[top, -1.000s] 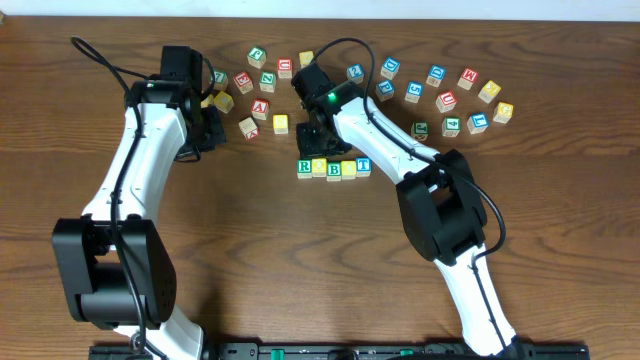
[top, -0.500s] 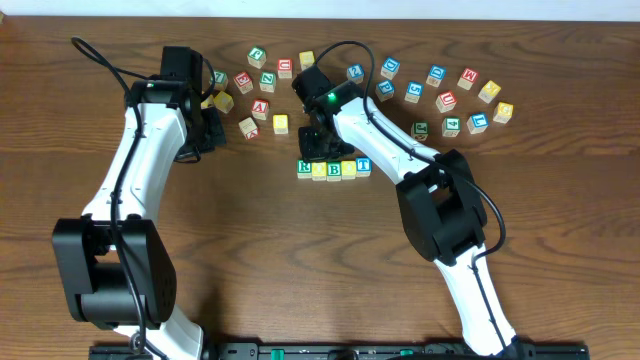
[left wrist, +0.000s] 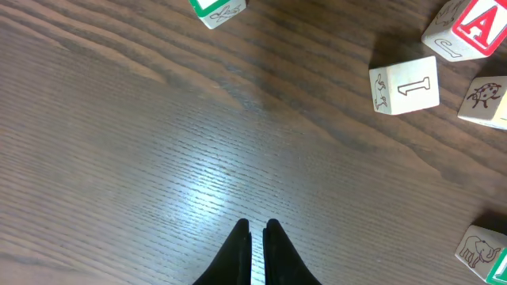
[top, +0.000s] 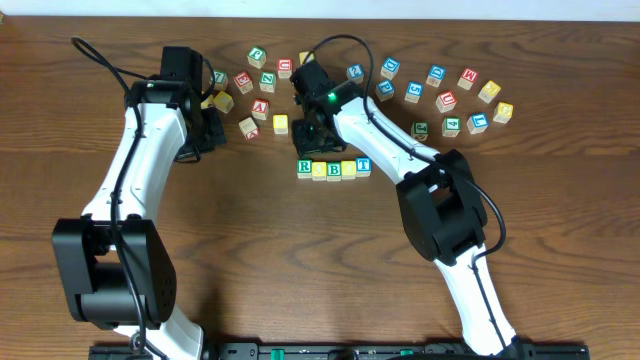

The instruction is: Spell out ROBOT

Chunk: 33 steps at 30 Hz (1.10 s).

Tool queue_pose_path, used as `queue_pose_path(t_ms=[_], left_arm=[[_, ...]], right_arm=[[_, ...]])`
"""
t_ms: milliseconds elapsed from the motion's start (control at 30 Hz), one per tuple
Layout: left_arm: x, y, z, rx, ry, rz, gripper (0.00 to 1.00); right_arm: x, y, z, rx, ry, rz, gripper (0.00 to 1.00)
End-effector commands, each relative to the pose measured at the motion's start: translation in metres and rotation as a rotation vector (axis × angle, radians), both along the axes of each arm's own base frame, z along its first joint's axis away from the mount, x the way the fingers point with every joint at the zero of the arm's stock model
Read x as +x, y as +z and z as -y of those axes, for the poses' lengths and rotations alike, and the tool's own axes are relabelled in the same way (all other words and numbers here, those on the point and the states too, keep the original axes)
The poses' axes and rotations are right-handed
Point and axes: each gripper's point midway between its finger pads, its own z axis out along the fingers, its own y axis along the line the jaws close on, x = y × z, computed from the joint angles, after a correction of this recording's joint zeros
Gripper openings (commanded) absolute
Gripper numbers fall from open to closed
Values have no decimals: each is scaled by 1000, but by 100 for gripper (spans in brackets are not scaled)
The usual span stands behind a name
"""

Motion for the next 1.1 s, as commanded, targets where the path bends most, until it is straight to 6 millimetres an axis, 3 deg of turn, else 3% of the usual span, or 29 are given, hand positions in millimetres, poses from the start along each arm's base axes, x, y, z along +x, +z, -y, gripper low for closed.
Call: queue_pose_path(t_ms=[0,200,733,1067], left_arm=[[2,8,-3,14,-3,20,8],[2,8,-3,14,-3,20,8],[1,8,-3,14,-3,17,8],[1,8,-3,14,-3,17,8]], right_arm=[[3,26,-12,68,62,39,10],[-8,25,-22,65,62,24,5],[-18,20,-15,21,12,-23,2],[-1,33,-10,47,-14,11,3]])
